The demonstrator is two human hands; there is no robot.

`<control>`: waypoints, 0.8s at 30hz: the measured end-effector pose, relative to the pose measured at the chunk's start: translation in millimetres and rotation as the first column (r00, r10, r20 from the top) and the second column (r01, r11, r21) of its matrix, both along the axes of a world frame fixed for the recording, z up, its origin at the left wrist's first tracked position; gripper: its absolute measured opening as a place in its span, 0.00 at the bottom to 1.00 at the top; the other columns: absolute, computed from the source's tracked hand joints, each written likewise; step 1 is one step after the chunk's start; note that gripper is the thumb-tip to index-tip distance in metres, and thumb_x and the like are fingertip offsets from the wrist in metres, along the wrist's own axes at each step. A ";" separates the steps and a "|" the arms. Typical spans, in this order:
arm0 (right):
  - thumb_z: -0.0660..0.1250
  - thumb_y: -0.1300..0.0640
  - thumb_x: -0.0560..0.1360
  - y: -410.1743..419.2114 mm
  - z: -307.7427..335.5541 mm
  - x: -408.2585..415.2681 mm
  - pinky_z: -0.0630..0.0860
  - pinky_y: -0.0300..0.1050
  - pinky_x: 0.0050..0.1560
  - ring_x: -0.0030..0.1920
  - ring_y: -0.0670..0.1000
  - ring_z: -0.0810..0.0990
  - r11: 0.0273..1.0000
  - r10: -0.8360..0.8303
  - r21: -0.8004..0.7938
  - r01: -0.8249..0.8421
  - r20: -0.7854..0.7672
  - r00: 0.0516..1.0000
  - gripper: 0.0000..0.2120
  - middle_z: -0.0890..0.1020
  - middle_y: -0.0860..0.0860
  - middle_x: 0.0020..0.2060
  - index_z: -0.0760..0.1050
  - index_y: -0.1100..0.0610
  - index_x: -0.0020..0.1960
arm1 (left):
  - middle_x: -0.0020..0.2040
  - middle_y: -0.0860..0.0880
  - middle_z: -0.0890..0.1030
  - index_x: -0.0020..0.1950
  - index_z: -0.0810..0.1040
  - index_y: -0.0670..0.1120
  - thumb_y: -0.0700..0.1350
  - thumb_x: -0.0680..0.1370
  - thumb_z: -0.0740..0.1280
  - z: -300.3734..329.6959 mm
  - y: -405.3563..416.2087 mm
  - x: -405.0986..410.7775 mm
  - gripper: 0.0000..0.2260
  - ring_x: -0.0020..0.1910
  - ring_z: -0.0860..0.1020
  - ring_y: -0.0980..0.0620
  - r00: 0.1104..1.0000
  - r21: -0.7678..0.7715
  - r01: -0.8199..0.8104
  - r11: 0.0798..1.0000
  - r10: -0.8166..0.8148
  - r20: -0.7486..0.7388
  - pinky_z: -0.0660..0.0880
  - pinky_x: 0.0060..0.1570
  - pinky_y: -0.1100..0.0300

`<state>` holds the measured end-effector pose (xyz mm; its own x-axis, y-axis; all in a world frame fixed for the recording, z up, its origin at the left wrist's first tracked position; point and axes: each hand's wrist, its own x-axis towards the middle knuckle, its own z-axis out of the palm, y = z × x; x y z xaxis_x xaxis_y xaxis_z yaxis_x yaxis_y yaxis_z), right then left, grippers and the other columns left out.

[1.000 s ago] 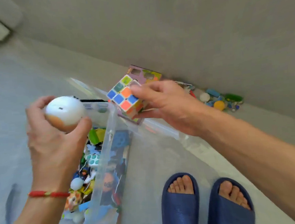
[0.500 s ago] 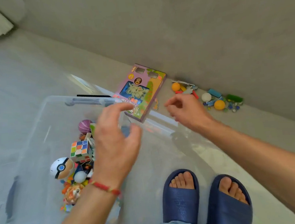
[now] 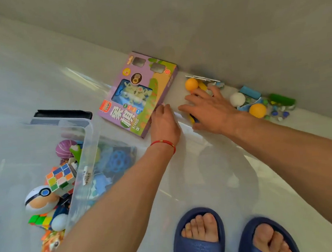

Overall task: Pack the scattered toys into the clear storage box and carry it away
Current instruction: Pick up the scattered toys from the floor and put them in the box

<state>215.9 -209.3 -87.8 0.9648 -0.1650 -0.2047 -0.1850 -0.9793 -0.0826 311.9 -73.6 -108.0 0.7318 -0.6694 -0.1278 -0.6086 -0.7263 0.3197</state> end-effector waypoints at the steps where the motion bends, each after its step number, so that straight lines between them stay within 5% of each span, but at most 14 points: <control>1: 0.68 0.46 0.74 -1.5 -5.1 1.2 0.61 0.61 0.65 0.69 0.56 0.66 1.000 0.029 -0.003 -0.029 0.029 0.999 0.19 0.75 0.49 0.62 0.73 0.43 0.64 | 0.58 0.33 0.76 0.58 0.77 0.35 0.31 0.72 0.61 -2.8 -1.8 -1.3 0.15 0.57 0.73 0.33 0.999 0.036 0.008 0.999 -0.009 0.041 0.69 0.56 0.45; 3: 0.67 0.50 0.75 -8.1 -13.4 0.1 0.67 0.60 0.60 0.63 0.57 0.70 0.997 0.075 -0.014 -0.074 0.087 0.993 0.09 0.77 0.50 0.53 0.76 0.45 0.56 | 0.52 0.33 0.75 0.51 0.77 0.34 0.28 0.70 0.61 -5.9 -4.1 -3.8 0.12 0.51 0.73 0.33 0.995 0.063 0.015 0.998 -0.022 0.099 0.69 0.48 0.44; 6: 0.69 0.52 0.76 -20.1 -23.3 -3.3 0.70 0.59 0.57 0.61 0.57 0.72 0.985 0.169 -0.060 -0.163 0.099 0.981 0.08 0.77 0.50 0.51 0.75 0.46 0.54 | 0.47 0.34 0.76 0.48 0.78 0.35 0.26 0.68 0.64 -7.9 -3.4 0.0 0.11 0.45 0.74 0.35 0.993 0.026 -0.011 1.000 0.007 0.118 0.68 0.40 0.47; 10: 0.69 0.54 0.77 -30.7 -29.0 -5.1 0.71 0.60 0.58 0.63 0.59 0.72 0.976 0.219 -0.015 -0.219 0.152 0.964 0.11 0.78 0.51 0.51 0.74 0.48 0.57 | 0.49 0.35 0.75 0.50 0.79 0.37 0.27 0.68 0.65 -6.6 -1.2 -0.2 0.13 0.45 0.75 0.36 0.996 -0.041 -0.079 0.996 0.081 0.044 0.66 0.41 0.53; 14: 0.54 0.58 0.81 -31.4 -17.7 -6.1 0.74 0.57 0.49 0.54 0.61 0.77 0.960 0.269 -0.011 -0.281 0.322 0.908 0.15 0.81 0.56 0.46 0.78 0.56 0.58 | 0.57 0.35 0.73 0.64 0.74 0.39 0.28 0.70 0.65 -2.9 -1.6 -3.9 0.22 0.51 0.75 0.34 0.996 0.009 -0.093 0.996 0.093 0.000 0.73 0.48 0.47; 16: 0.54 0.59 0.81 -34.6 -2.9 -8.8 0.74 0.57 0.45 0.50 0.61 0.79 0.962 0.245 0.004 -0.274 0.435 0.867 0.16 0.82 0.57 0.45 0.79 0.59 0.59 | 0.60 0.35 0.72 0.69 0.70 0.40 0.30 0.69 0.67 -1.8 -1.8 -3.7 0.28 0.55 0.74 0.33 0.995 0.052 -0.093 0.994 0.094 -0.023 0.74 0.54 0.43; 19: 0.65 0.59 0.79 -41.0 21.0 -22.9 0.75 0.54 0.43 0.46 0.61 0.79 0.983 0.105 0.056 -0.174 0.606 0.788 0.11 0.83 0.56 0.46 0.80 0.61 0.59 | 0.60 0.37 0.74 0.69 0.70 0.41 0.36 0.70 0.70 1.7 -1.5 -6.7 0.27 0.58 0.74 0.36 0.986 0.069 -0.139 0.988 0.144 -0.081 0.73 0.57 0.45; 21: 0.69 0.56 0.78 -39.5 38.4 -39.0 0.73 0.51 0.47 0.46 0.60 0.78 0.973 -0.101 0.224 -0.062 0.648 0.755 0.13 0.84 0.55 0.48 0.80 0.60 0.60 | 0.54 0.41 0.79 0.67 0.73 0.42 0.38 0.71 0.70 9.9 -0.6 -14.1 0.24 0.55 0.77 0.40 0.957 -0.018 -0.235 0.972 0.228 -0.179 0.73 0.55 0.52; 23: 0.71 0.53 0.77 -33.3 53.2 -55.0 0.75 0.45 0.52 0.48 0.55 0.80 0.825 -0.489 0.551 0.124 0.588 0.644 0.13 0.84 0.51 0.49 0.81 0.55 0.60 | 0.40 0.49 0.78 0.63 0.75 0.43 0.38 0.74 0.68 21.0 -0.9 -26.5 0.18 0.45 0.78 0.50 0.918 -0.125 -0.302 0.945 0.253 -0.304 0.71 0.46 0.63; 24: 0.71 0.53 0.76 -29.6 58.0 -61.3 0.76 0.43 0.53 0.48 0.51 0.81 0.653 -0.690 0.736 0.176 0.483 0.540 0.11 0.85 0.49 0.48 0.82 0.52 0.58 | 0.36 0.52 0.75 0.62 0.75 0.43 0.37 0.75 0.67 25.9 -1.9 -33.3 0.15 0.39 0.76 0.54 0.904 -0.163 -0.311 0.936 0.239 -0.354 0.67 0.40 0.66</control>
<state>154.6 -238.9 -29.7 0.6602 -0.7092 0.2473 -0.2042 -0.4863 -0.8496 278.6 -75.5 -82.1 0.8328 -0.4846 -0.2676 -0.2309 -0.7434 0.6278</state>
